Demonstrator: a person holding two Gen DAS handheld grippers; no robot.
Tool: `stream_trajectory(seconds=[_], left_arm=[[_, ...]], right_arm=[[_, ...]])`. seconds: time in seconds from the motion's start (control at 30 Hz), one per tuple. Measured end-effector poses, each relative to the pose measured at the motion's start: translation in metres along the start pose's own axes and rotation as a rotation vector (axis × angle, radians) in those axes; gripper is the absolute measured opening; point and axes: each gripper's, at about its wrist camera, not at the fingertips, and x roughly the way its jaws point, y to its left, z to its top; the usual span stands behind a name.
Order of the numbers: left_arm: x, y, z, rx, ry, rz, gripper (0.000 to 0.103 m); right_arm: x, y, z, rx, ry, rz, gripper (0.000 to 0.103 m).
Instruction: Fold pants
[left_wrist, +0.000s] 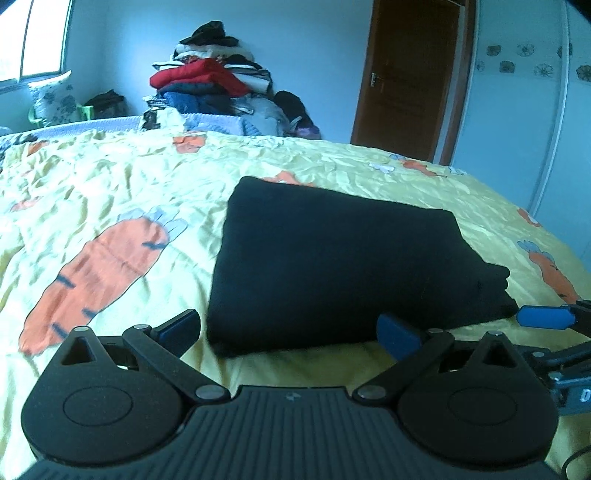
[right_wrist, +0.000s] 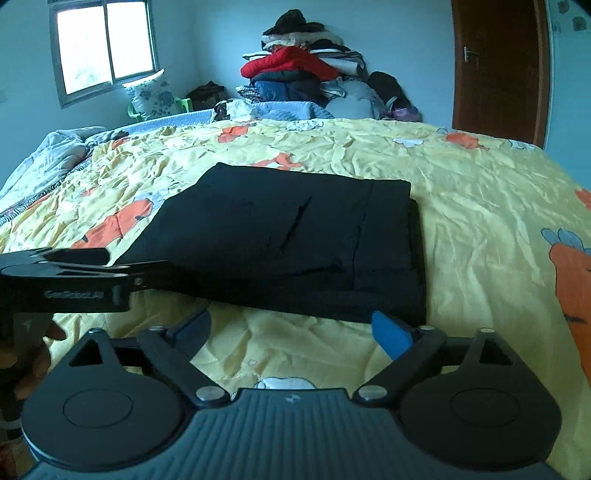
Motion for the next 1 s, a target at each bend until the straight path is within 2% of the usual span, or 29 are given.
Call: stream_trajectory(seconds=[0.13,0.3,0.4,0.63,1.0], left_arm=[[-0.006,0.006,-0.008,0.001,0.003,0.019,0.103],[-0.007,0.009,-0.016,-0.005,0.012,0.014,0.103],[-0.004,0.006,-0.019,0.010,0.031,0.028,0.103],[0.004,0.001,-0.021,0.042,0.077,0.064,0.103],[0.007,-0.004,-0.022,0.065,0.089,0.082,0.103]], right_arm=[[0.009,-0.002,-0.010,0.020,0.022,-0.050,0.098],[0.011,-0.007,-0.016,0.036,0.018,-0.057,0.099],[0.012,-0.006,-0.017,0.034,0.014,-0.061,0.102],[0.016,0.002,-0.020,-0.009,0.028,-0.095,0.103],[0.015,0.004,-0.020,-0.012,0.029,-0.128,0.103]])
